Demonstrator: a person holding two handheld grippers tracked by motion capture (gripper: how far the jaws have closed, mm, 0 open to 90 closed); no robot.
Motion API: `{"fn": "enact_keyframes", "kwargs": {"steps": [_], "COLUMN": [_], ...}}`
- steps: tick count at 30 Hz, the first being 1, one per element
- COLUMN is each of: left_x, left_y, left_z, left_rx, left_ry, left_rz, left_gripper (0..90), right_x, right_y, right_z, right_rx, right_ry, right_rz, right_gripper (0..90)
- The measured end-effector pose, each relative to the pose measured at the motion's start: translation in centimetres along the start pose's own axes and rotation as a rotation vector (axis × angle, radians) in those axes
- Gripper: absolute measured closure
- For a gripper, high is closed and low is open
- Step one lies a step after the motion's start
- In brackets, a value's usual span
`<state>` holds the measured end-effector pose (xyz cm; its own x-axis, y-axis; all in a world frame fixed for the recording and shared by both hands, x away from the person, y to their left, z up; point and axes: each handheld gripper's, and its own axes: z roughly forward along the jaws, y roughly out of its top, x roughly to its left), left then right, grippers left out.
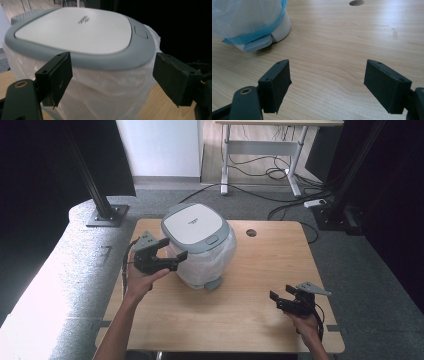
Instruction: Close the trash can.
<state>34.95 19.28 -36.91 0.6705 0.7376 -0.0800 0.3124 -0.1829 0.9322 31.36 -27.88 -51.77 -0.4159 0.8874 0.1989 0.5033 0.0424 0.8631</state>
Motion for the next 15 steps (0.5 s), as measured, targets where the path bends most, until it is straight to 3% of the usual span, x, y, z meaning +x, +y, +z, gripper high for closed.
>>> {"fn": "enact_keyframes", "kwargs": {"steps": [10, 15], "left_x": [0.1, 0.2], "left_y": [-4.9, -7.8], "left_z": [0.0, 1.1], "left_rx": [0.041, 0.104], "left_ry": [0.003, -0.002], "left_rz": [-0.022, -0.048], "left_gripper": [15.3, 15.0], "right_x": [-0.1, -0.2], "right_y": [-0.2, -0.3], "right_z": [0.0, 0.2], "right_rx": [0.008, 0.015], "right_ry": [-0.005, -0.008], "right_rz": [-0.004, -0.002], "right_gripper": [20.7, 20.7]}}
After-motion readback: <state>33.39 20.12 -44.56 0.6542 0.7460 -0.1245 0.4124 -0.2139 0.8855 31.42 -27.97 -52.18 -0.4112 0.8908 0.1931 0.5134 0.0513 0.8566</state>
